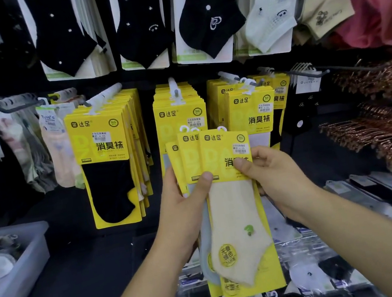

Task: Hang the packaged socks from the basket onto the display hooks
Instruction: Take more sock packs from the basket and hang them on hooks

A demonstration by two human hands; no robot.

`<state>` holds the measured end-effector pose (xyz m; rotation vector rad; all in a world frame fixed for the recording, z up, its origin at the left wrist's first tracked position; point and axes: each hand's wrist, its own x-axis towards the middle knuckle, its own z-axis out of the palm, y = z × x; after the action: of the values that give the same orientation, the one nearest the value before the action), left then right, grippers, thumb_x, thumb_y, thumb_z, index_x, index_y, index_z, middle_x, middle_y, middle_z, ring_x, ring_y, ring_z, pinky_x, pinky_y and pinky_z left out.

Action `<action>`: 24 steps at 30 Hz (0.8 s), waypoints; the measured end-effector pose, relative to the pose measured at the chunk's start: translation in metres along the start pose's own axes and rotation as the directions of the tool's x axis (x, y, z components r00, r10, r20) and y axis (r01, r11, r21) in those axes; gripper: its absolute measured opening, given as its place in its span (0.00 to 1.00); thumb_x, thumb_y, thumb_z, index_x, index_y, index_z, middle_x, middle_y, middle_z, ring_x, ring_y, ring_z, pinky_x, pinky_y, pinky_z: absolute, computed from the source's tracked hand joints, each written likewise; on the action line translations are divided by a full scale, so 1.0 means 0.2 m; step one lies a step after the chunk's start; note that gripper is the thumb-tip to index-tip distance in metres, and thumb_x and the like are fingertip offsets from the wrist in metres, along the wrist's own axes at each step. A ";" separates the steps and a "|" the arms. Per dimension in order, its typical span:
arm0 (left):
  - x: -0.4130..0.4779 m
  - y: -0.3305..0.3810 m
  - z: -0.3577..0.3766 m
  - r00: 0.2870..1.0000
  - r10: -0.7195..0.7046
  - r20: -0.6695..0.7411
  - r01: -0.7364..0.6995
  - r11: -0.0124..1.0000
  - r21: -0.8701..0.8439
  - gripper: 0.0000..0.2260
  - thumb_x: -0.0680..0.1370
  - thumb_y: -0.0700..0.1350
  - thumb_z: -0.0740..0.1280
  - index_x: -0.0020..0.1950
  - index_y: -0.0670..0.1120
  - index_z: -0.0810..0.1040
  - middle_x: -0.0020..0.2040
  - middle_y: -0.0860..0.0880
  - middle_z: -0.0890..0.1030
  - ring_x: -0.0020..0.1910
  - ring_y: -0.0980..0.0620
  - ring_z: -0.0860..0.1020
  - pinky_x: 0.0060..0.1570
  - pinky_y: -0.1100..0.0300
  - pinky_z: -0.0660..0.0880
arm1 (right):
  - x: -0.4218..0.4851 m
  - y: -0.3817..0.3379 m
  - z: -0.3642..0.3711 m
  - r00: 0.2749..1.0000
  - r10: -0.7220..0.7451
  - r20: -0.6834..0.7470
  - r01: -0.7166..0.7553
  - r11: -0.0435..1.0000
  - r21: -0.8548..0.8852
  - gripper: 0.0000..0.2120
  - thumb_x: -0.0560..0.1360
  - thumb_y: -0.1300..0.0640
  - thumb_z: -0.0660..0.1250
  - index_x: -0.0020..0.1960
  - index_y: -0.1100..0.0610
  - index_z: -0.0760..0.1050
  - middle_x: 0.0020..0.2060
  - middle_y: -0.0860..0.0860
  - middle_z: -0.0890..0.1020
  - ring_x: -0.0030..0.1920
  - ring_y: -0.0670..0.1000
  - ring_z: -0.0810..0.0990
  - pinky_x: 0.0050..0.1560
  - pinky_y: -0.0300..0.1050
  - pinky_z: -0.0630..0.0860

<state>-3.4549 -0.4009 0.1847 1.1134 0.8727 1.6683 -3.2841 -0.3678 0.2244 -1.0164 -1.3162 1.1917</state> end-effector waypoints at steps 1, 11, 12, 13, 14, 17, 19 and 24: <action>0.00 0.00 0.00 1.000 0.000 -0.005 0.000 1.000 0.014 0.23 0.74 0.49 0.74 0.68 0.51 0.77 0.60 0.51 0.88 0.59 0.49 0.87 0.53 0.55 0.85 | 0.00 0.00 -0.01 1.000 0.015 -0.005 -0.015 1.000 -0.010 0.08 0.77 0.59 0.71 0.54 0.61 0.79 0.46 0.55 0.87 0.43 0.54 0.86 0.36 0.44 0.81; 0.00 -0.02 -0.01 0.999 0.035 0.008 -0.036 0.970 0.241 0.13 0.81 0.41 0.74 0.59 0.58 0.78 0.52 0.58 0.87 0.51 0.59 0.86 0.43 0.66 0.81 | 0.14 -0.23 -0.10 0.985 -0.172 -0.012 0.155 0.915 -0.372 0.04 0.75 0.54 0.73 0.43 0.54 0.84 0.36 0.44 0.85 0.38 0.38 0.82 0.36 0.28 0.75; 0.00 -0.02 -0.01 0.999 0.044 0.011 -0.045 0.967 0.250 0.13 0.81 0.42 0.74 0.59 0.59 0.78 0.52 0.59 0.87 0.51 0.60 0.86 0.43 0.67 0.81 | 0.15 -0.25 -0.10 0.987 -0.162 0.006 0.150 0.901 -0.408 0.04 0.75 0.55 0.73 0.42 0.54 0.84 0.36 0.44 0.85 0.38 0.38 0.82 0.36 0.28 0.75; -0.01 -0.02 -0.01 0.999 0.049 0.012 -0.050 0.967 0.249 0.14 0.81 0.41 0.74 0.59 0.59 0.78 0.52 0.60 0.87 0.51 0.60 0.86 0.42 0.68 0.81 | 0.16 -0.26 -0.11 0.989 -0.147 0.019 0.140 0.892 -0.430 0.04 0.76 0.56 0.73 0.42 0.54 0.84 0.37 0.45 0.85 0.39 0.40 0.82 0.38 0.30 0.76; 0.00 -0.02 -0.01 0.999 0.050 0.013 -0.052 0.969 0.241 0.14 0.81 0.41 0.74 0.59 0.59 0.78 0.52 0.60 0.87 0.50 0.60 0.86 0.42 0.68 0.81 | 0.17 -0.27 -0.12 0.991 -0.132 0.029 0.131 0.889 -0.438 0.04 0.76 0.56 0.73 0.43 0.55 0.84 0.40 0.49 0.86 0.42 0.43 0.83 0.41 0.32 0.78; 0.00 -0.02 0.00 0.998 0.066 0.023 -0.070 0.965 0.253 0.14 0.81 0.41 0.73 0.59 0.59 0.77 0.52 0.61 0.87 0.51 0.61 0.86 0.43 0.68 0.80 | 0.18 -0.28 -0.13 0.988 -0.145 0.047 0.151 0.884 -0.442 0.04 0.77 0.57 0.72 0.45 0.57 0.84 0.43 0.54 0.86 0.44 0.48 0.83 0.44 0.35 0.79; 0.01 -0.01 0.00 0.996 0.080 0.043 -0.088 0.958 0.274 0.13 0.82 0.41 0.72 0.60 0.58 0.77 0.52 0.62 0.87 0.51 0.63 0.85 0.44 0.70 0.80 | 0.19 -0.28 -0.13 0.984 -0.176 0.040 0.175 0.877 -0.448 0.04 0.77 0.57 0.72 0.44 0.56 0.84 0.41 0.52 0.86 0.41 0.45 0.83 0.40 0.31 0.78; 0.03 0.00 -0.03 0.991 0.130 0.030 -0.133 0.940 0.313 0.13 0.83 0.41 0.71 0.62 0.57 0.78 0.56 0.60 0.87 0.57 0.59 0.85 0.56 0.58 0.82 | 0.28 -0.34 -0.19 0.946 -0.298 -0.126 0.221 0.880 -0.421 0.07 0.77 0.57 0.71 0.41 0.50 0.82 0.37 0.46 0.84 0.32 0.35 0.78 0.33 0.26 0.72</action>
<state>-3.4619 -0.3954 0.1850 1.4219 1.1075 1.6672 -3.2482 -0.3186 0.2992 -1.1649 -1.5255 0.6136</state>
